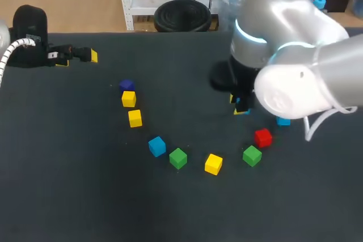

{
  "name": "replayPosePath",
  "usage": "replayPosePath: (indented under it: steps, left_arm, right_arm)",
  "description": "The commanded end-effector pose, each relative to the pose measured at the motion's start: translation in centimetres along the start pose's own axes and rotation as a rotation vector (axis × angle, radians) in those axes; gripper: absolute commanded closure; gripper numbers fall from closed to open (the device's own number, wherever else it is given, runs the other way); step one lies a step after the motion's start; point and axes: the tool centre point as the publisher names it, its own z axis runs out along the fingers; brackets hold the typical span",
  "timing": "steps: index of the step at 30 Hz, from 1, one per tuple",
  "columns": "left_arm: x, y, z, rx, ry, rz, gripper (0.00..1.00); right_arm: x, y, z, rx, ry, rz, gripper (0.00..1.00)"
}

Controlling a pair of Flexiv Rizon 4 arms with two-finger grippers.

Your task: Place the blue cubes, place green cubes on the blue cubes, place the yellow cubes on the green cubes, then place the red cubes on the yellow cubes, and place purple cube on the red cubes.

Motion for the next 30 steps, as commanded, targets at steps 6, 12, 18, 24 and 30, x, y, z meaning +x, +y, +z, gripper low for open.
replayPosePath:
  steps: [6, 12, 18, 24, 30]
  left_arm:
    - [0.1, 0.3, 0.0, 0.012, -0.006, 0.003, 0.00]
    - [0.1, 0.3, 0.0, 0.012, -0.006, 0.003, 0.00]
    - [0.1, 0.3, 0.0, 0.012, -0.006, 0.003, 0.00]
    - [0.1, 0.3, 0.0, 0.012, -0.006, 0.003, 0.00]
    - [0.1, 0.3, 0.0, 0.012, -0.006, 0.003, 0.00]
  right_arm:
    - [-2.8, -1.6, -0.1, -0.115, -0.029, 0.088, 1.00]
    - [-3.9, -2.1, 0.4, -0.108, -0.011, 0.051, 1.00]
    - [-4.6, -3.1, 1.0, -0.091, 0.040, 0.021, 1.00]
    - [-4.5, -3.7, 2.2, -0.100, 0.056, 0.050, 1.00]
    - [-4.2, -3.6, 2.7, -0.137, 0.050, 0.093, 1.00]
